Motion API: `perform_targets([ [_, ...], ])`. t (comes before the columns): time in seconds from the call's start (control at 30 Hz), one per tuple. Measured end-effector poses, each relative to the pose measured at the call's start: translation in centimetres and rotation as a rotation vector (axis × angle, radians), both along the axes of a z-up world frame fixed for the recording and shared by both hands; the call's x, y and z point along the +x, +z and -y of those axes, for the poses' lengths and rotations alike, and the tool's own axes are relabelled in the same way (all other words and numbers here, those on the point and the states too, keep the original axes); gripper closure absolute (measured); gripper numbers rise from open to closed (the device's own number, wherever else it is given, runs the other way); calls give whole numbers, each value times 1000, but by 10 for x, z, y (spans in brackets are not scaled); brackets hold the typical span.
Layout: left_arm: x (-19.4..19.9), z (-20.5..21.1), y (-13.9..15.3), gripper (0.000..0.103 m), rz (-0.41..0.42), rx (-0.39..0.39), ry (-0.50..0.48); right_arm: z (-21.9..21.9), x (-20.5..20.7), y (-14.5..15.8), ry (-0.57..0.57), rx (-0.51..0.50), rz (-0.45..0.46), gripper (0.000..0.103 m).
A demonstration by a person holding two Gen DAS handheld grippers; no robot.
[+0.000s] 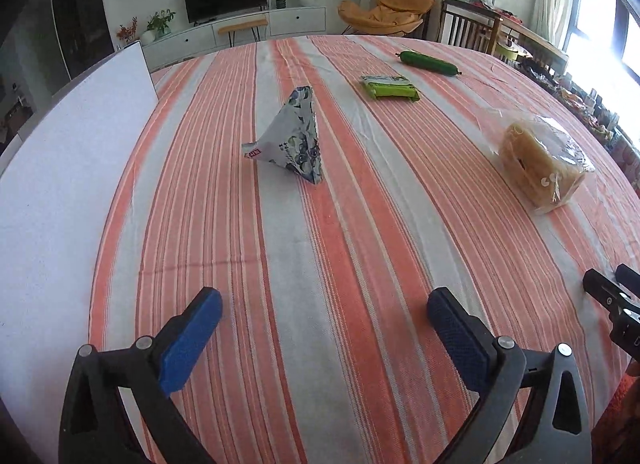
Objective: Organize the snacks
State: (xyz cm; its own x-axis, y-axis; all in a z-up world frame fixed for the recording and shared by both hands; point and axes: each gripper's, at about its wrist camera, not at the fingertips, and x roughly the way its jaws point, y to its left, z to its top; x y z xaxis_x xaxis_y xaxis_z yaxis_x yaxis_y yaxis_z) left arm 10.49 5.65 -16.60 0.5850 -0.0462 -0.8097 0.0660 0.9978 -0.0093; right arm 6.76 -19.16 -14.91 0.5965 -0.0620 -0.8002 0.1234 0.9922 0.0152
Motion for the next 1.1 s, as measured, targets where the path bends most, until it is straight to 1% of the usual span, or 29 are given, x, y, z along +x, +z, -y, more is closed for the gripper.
perform_targets([
  [0.33,-1,-2,1,0,0,1,1,-1,0,0,0,-3,0,18],
  [1.1,-1,-3,1,0,0,1,0,-1,-1,0,0,-4,0,17],
])
